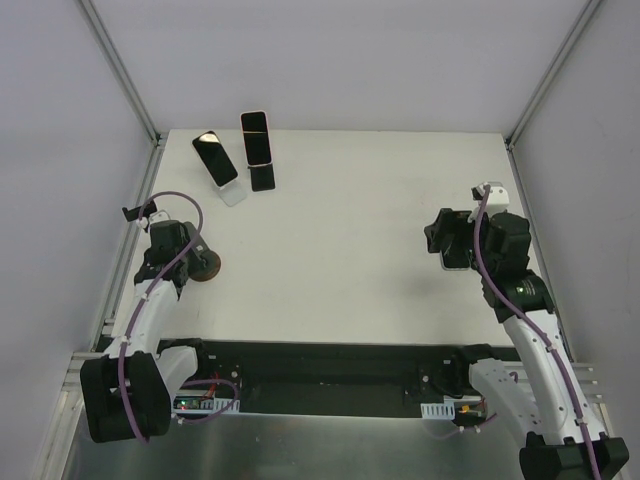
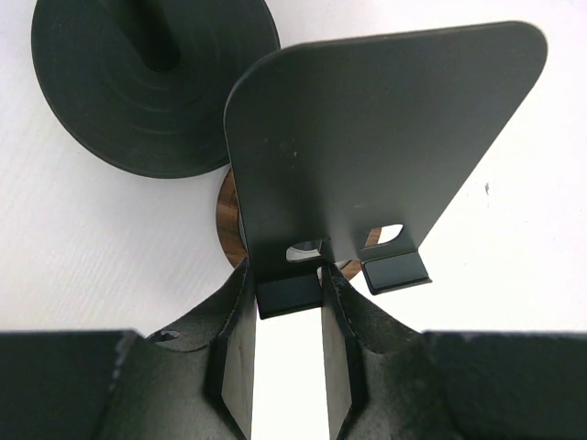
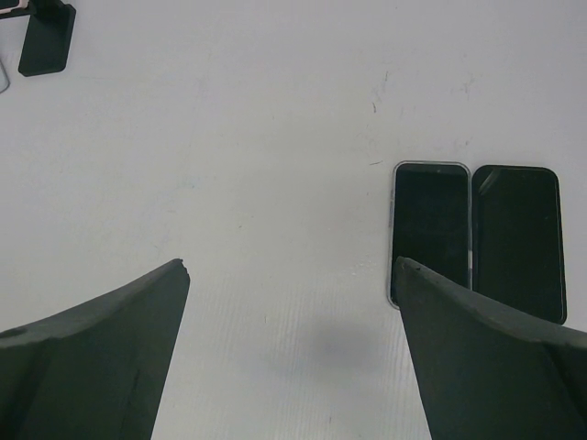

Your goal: Remove the phone from the phone stand

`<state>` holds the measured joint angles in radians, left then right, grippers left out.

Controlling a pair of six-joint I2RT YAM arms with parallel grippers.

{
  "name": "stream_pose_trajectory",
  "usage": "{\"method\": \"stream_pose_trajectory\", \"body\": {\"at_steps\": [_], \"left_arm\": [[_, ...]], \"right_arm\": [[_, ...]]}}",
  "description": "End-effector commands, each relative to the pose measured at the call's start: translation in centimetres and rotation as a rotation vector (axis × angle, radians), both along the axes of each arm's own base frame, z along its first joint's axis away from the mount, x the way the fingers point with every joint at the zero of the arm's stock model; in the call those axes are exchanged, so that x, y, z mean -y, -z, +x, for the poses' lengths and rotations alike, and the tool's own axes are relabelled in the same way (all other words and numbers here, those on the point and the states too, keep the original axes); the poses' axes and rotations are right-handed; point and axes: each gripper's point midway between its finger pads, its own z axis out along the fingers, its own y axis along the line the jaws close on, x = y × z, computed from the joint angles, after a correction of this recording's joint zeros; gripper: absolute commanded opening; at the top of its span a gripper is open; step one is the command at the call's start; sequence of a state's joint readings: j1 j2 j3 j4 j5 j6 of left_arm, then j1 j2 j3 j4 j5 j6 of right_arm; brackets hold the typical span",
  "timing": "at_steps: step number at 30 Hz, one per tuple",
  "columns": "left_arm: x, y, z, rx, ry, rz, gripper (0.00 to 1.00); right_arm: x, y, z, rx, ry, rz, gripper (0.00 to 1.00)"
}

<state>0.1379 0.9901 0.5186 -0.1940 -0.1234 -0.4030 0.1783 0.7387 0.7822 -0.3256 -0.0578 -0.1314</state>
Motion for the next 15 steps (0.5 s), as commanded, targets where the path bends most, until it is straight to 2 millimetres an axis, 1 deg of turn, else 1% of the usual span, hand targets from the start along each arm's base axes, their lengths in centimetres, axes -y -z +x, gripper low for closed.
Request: {"method": "stream_pose_trajectory", "body": {"at_steps": [1,2,4,5,6,7,9,10,12,13,15], "left_arm": [[-0.2,-1.2,1.5,0.057,0.016,0.006,0.2],[-0.1,-1.2,1.5,0.055,0.023,0.002,0.23],[0.4,-1.2,1.4,0.057,0.037,-0.019,0.32],[0.7,-1.4,1.2,0.061,0.03,-0.038,0.39],[0.8,-1.5,1.0,0.064,0.027,-0.049,0.53],[1.0,-1.7,0.9,0.07,0.025,-0.057,0.63],[1.0,-2.3,0.4,0.075,0.0,-0.071,0.78],[1.0,-3.2,0.6,0.091,-0.001,-0.071,0.87],[1.0,-4.3,0.3,0.098,-0.009,-0.072,0.93],[1.1,-5.5,0.7,0.12,-0.009,-0.071,0.97],[1.1,-6.9,0.8,0.141,-0.022,-0.075,0.99]], "right_arm": [[0.1,-1.1,0.2,0.057,0.005,0.011,0.96],[0.1,-1.1,0.1,0.055,0.003,0.011,0.96],[0.1,-1.2,0.1,0.061,0.003,0.012,0.96],[0.1,-1.3,0.0,0.063,0.004,0.01,0.96],[0.1,-1.4,-0.1,0.065,0.005,0.008,0.96],[0.3,-1.5,-0.1,0.071,0.012,0.006,0.96],[0.4,-1.6,-0.2,0.072,0.014,0.002,0.96],[0.5,-1.6,-0.3,0.072,0.016,-0.001,0.96],[0.5,-1.6,-0.3,0.073,0.013,-0.004,0.96],[0.5,-1.6,-0.3,0.071,0.013,-0.004,0.96],[0.5,-1.7,-0.3,0.073,0.013,-0.005,0.96]]}}
